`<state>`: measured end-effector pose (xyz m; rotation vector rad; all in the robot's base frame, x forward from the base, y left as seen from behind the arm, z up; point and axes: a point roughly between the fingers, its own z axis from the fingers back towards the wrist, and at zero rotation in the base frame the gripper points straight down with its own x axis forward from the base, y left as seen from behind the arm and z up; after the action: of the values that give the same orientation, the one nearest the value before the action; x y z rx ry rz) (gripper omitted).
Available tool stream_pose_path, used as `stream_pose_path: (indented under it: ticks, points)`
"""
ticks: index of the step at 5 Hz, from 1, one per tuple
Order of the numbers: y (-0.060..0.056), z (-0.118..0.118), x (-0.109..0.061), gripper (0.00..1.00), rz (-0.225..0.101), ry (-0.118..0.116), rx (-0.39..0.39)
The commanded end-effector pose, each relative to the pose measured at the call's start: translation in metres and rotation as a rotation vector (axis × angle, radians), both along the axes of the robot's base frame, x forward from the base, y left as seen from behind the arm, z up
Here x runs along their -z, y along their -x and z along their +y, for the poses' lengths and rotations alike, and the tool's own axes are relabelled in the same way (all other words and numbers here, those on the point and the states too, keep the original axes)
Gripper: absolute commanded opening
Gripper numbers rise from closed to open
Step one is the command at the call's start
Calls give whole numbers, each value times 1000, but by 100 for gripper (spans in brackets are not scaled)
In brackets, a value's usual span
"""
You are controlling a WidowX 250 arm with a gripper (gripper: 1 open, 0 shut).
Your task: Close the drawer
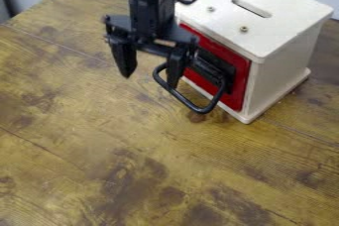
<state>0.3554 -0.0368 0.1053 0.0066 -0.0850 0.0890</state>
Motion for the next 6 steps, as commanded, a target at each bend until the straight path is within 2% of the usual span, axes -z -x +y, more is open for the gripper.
stream_pose_path:
  ticks: [1, 2, 3, 4, 5, 6]
  points:
    - [-9, 15, -36, 100, -88, 12, -28]
    - [-13, 23, -43, 100, -115, 15, -39]
    - [-16, 14, -56, 100, -120, 13, -18]
    - [-18, -6, -65, 100, -118, 7, -29]
    - [-15, -16, -56, 100, -102, 2, -116]
    - [-13, -8, -43, 100, -73, -1, -197]
